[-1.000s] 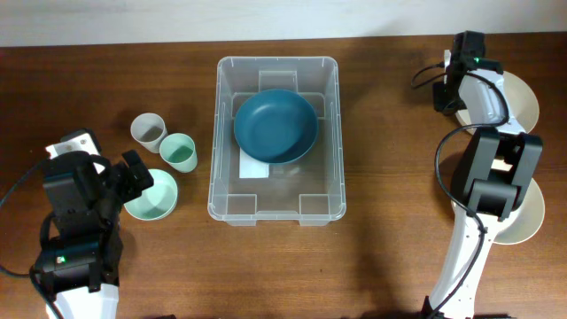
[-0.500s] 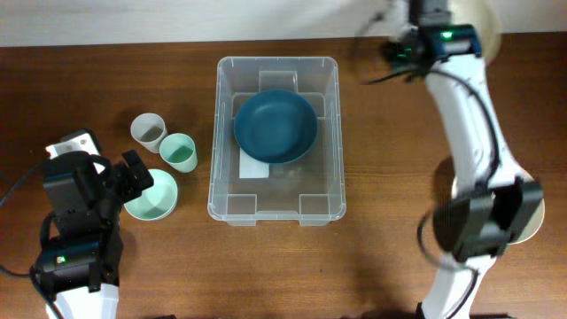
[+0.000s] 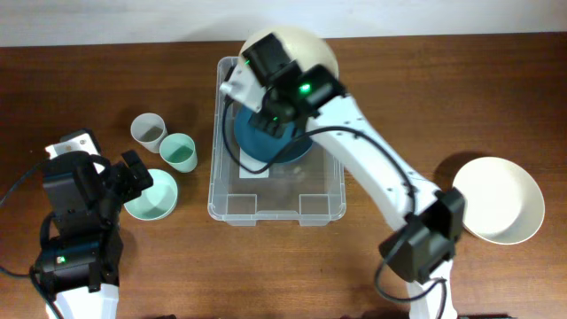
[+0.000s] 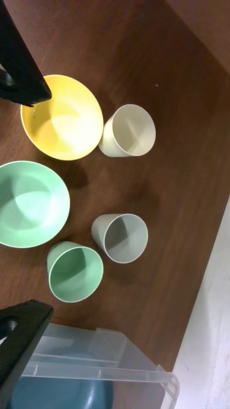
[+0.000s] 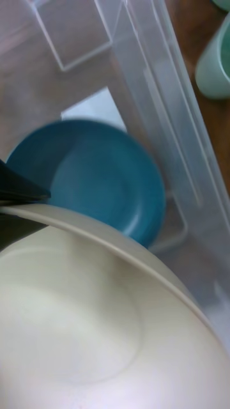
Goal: Pack container
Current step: 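Lower the cream bowl onto the teal plate in the container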
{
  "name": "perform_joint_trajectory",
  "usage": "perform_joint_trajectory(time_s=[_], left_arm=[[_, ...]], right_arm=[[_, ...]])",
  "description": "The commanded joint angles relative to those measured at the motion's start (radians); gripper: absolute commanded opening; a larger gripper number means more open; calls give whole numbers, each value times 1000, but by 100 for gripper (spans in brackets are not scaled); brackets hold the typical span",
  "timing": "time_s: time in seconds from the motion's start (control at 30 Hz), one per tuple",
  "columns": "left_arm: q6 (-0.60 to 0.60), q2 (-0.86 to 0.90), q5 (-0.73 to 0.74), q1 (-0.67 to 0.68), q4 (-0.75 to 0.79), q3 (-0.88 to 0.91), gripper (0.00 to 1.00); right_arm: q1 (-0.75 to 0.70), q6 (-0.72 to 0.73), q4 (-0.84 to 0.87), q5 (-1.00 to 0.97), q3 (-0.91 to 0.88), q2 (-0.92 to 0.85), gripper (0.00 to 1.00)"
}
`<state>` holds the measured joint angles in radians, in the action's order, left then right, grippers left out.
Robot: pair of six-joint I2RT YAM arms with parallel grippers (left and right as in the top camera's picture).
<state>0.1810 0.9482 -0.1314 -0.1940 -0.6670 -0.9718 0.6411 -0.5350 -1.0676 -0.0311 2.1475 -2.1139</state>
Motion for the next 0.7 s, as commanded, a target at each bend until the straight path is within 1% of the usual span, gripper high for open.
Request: perform_joint_trajectory(time_s=[0.0,0.2,0.33,0.37,0.4,0.43,0.53,0.67], left_arm=[[12,2,-8,-5,-1,-17,99],[12,2,-8,-5,-1,-17,99],[12,2,-8,-5,-1,-17,99],[12,2,-8,-5,-1,-17,99],[12,2,-8,-5,-1,-17,100],[12,2,-8,-5,0,-17,99],[11,2,-9,-5,0,-17,99],[11,2,-9,-5,0,-17,100]], right_arm=[[-1,-12,-1,29,-7,-61,4],[0,-11,0,126,-8,-128,4],[0,-11,-3,129,-8,-134,4],[0,-10,-3,129,-8,-134,15],[0,-7,-4,128,-8,-133,32],[0,-8,-6,127,-8,-130,43],[-1,8,-11,97,-8,-106,45],[-13,132,-11,-90,14,-25,44]])
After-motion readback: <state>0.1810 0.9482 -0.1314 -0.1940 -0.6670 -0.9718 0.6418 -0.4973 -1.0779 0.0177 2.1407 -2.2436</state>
